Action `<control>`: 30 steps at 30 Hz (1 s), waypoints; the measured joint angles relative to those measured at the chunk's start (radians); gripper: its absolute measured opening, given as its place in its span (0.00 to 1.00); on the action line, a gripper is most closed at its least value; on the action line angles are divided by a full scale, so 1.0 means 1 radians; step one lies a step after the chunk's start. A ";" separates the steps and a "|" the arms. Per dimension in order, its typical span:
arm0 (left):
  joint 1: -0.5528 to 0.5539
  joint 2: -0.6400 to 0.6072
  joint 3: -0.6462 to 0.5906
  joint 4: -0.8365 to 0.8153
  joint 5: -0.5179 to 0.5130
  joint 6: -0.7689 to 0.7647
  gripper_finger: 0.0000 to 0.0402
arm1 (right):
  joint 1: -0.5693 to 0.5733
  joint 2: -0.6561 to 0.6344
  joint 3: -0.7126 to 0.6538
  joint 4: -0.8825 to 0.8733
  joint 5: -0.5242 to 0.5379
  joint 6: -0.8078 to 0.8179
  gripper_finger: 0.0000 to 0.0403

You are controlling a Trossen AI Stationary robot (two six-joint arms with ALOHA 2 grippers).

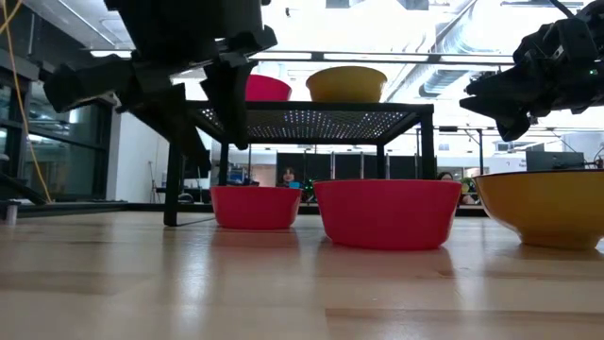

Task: Pick & Place Mini bowls
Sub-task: Stack the top red bowl on the red bowl on the shelf

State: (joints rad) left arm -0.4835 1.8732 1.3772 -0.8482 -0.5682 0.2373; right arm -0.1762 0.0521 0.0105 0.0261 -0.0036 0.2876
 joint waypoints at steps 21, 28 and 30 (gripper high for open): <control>0.042 0.000 -0.114 0.178 -0.102 -0.372 0.54 | 0.000 0.000 0.000 0.000 0.000 0.000 0.34; 0.059 0.000 -0.114 0.179 -0.150 -0.503 0.54 | 0.000 0.000 0.000 0.000 0.000 0.000 0.34; 0.058 0.000 -0.114 0.181 -0.150 -0.515 0.54 | 0.000 0.000 0.000 0.000 0.000 0.000 0.34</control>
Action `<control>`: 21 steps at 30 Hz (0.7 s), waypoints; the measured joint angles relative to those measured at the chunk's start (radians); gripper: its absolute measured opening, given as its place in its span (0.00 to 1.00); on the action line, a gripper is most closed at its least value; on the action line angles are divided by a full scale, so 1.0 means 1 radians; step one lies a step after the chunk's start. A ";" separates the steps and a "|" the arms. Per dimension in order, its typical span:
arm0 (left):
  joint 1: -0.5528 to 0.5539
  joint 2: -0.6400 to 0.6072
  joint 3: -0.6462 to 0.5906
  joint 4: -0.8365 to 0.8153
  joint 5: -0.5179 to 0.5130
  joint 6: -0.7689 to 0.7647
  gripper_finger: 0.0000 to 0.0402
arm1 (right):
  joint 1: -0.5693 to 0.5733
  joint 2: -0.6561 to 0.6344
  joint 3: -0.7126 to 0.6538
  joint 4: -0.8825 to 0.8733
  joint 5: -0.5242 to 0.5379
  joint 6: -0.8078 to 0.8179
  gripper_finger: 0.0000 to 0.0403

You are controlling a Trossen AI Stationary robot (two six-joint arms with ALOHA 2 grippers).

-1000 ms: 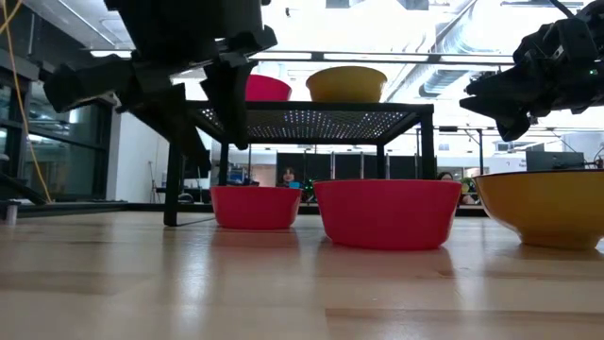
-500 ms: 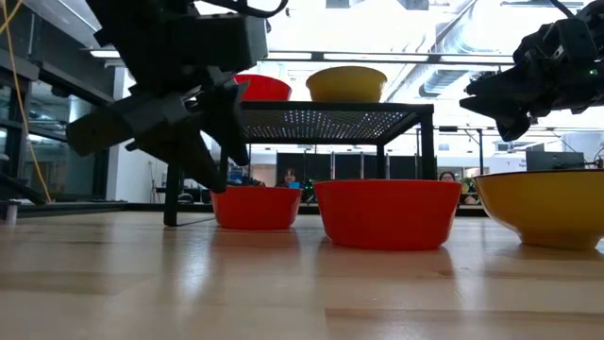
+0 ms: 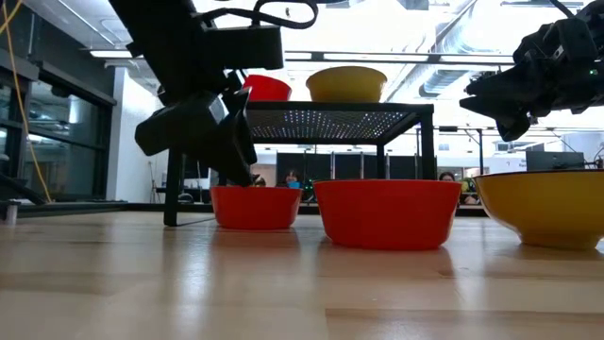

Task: Pick & Place Mini bowls
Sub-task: Stack the top red bowl on the red bowl on the shelf

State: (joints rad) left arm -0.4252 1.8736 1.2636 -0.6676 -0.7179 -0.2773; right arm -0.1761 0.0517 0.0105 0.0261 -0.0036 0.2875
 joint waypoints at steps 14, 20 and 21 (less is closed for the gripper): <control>0.000 0.000 -0.096 0.148 -0.011 -0.017 0.54 | 0.000 0.000 0.000 0.000 0.000 0.000 0.34; 0.000 0.000 -0.106 0.141 -0.033 -0.015 0.54 | 0.000 0.000 0.000 0.000 0.000 0.000 0.34; 0.001 0.000 -0.106 0.142 -0.033 -0.010 0.54 | 0.000 0.000 0.000 0.000 0.000 0.000 0.34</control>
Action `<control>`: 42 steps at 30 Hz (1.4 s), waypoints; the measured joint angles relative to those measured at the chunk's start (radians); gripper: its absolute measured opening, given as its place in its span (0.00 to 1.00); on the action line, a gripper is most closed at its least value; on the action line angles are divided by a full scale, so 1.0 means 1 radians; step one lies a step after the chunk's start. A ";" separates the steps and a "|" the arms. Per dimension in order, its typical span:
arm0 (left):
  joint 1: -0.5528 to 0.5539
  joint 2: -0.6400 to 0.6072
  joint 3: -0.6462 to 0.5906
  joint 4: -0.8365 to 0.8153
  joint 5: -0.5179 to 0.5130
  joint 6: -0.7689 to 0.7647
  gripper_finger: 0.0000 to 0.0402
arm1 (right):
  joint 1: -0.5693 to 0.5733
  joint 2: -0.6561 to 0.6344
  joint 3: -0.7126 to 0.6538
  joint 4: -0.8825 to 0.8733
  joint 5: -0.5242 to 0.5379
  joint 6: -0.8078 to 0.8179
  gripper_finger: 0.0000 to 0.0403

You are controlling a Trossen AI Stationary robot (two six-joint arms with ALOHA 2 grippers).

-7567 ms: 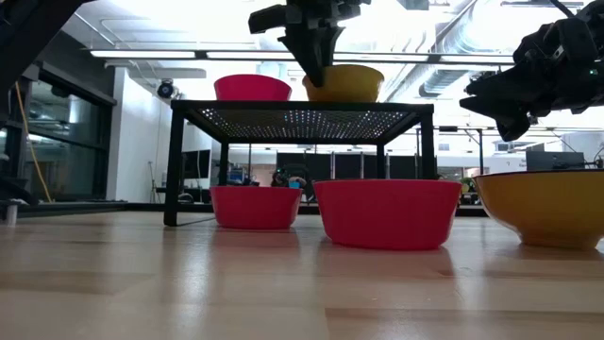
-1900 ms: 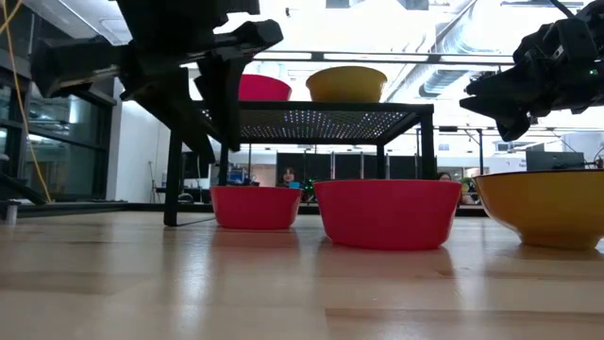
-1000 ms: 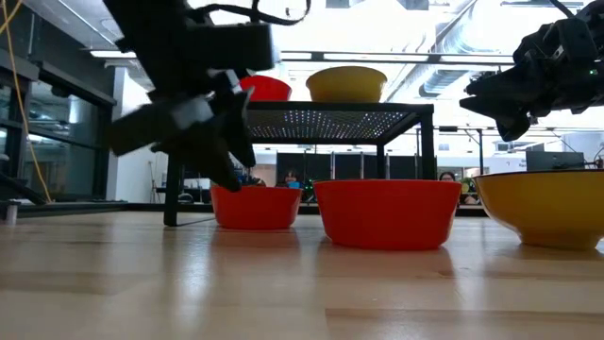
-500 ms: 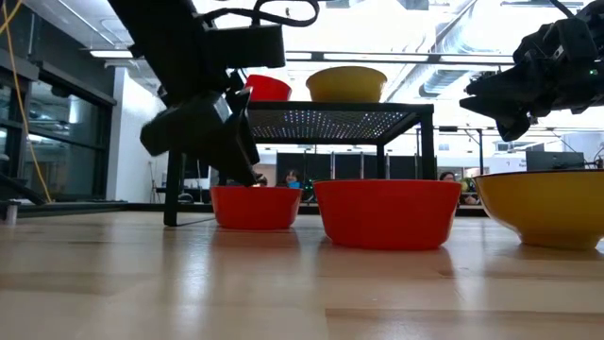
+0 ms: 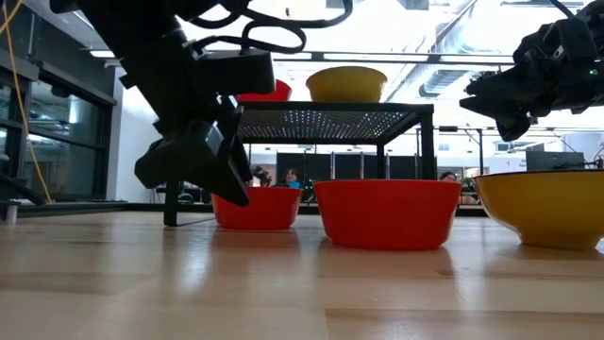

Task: Pick & Place Mini bowls
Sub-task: Stack the top red bowl on the red bowl on the shelf

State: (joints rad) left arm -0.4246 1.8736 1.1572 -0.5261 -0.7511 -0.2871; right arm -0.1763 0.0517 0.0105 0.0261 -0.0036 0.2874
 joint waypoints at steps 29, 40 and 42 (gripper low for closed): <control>0.078 0.027 -0.008 -0.010 0.083 0.107 0.48 | 0.000 0.000 0.000 0.000 0.000 0.000 0.34; 0.078 0.027 -0.008 -0.022 0.097 0.102 0.13 | 0.000 0.000 0.000 0.000 0.000 0.000 0.34; 0.078 0.027 -0.007 -0.021 0.121 0.099 0.06 | 0.000 0.000 0.000 0.000 0.000 0.000 0.34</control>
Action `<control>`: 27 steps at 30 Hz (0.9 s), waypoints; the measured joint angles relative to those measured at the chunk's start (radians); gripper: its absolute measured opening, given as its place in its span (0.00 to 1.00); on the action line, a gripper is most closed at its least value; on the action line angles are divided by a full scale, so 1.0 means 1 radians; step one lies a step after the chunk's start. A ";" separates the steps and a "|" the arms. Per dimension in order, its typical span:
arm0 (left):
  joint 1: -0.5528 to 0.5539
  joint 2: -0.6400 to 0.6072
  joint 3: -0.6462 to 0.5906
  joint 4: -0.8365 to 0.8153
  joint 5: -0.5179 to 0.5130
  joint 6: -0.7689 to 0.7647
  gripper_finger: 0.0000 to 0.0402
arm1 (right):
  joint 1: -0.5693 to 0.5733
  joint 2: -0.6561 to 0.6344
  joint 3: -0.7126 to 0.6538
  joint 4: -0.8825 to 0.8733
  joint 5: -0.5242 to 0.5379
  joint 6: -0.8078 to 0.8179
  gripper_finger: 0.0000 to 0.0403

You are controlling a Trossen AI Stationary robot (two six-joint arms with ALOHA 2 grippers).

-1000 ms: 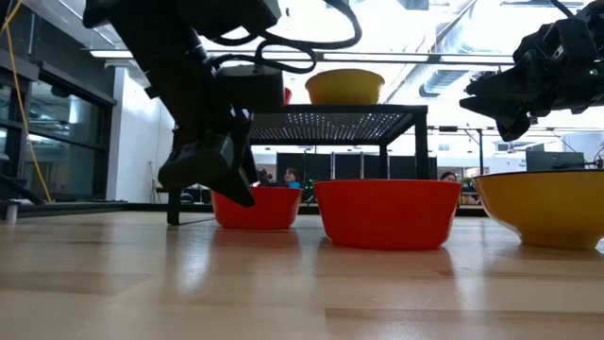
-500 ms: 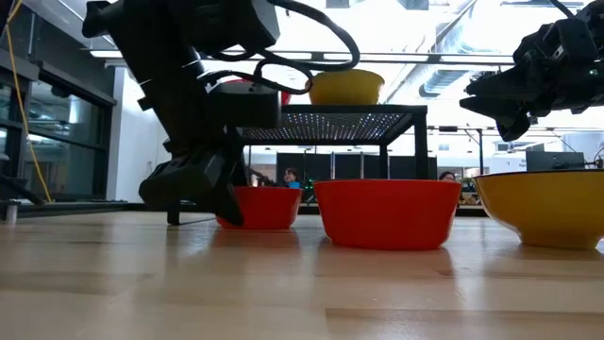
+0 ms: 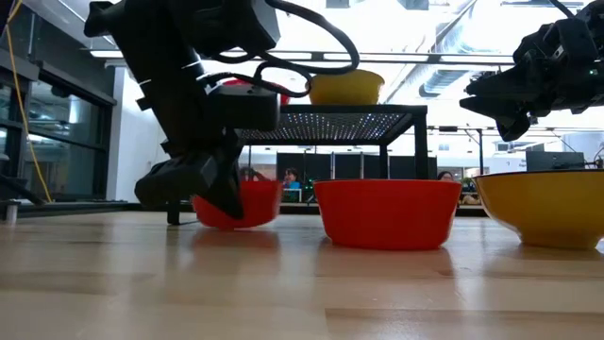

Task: Pick & Place Mini bowls
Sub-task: Stack the top red bowl on the red bowl on the shelf

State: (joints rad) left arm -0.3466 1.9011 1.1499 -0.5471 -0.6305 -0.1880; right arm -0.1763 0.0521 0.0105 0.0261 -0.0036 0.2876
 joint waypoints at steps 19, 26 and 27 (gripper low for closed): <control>-0.127 -0.094 0.131 -0.158 0.071 -0.004 0.00 | 0.000 0.000 0.000 0.000 0.000 0.000 0.34; -0.165 -0.133 0.266 -0.310 0.115 -0.023 0.00 | 0.000 0.000 0.000 0.000 0.000 0.000 0.34; -0.166 -0.133 0.287 -0.326 0.115 -0.027 0.00 | 0.000 0.000 0.000 0.000 0.000 0.000 0.34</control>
State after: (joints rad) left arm -0.5126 1.7679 1.4365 -0.8733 -0.5153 -0.2155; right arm -0.1763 0.0521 0.0105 0.0264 -0.0035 0.2876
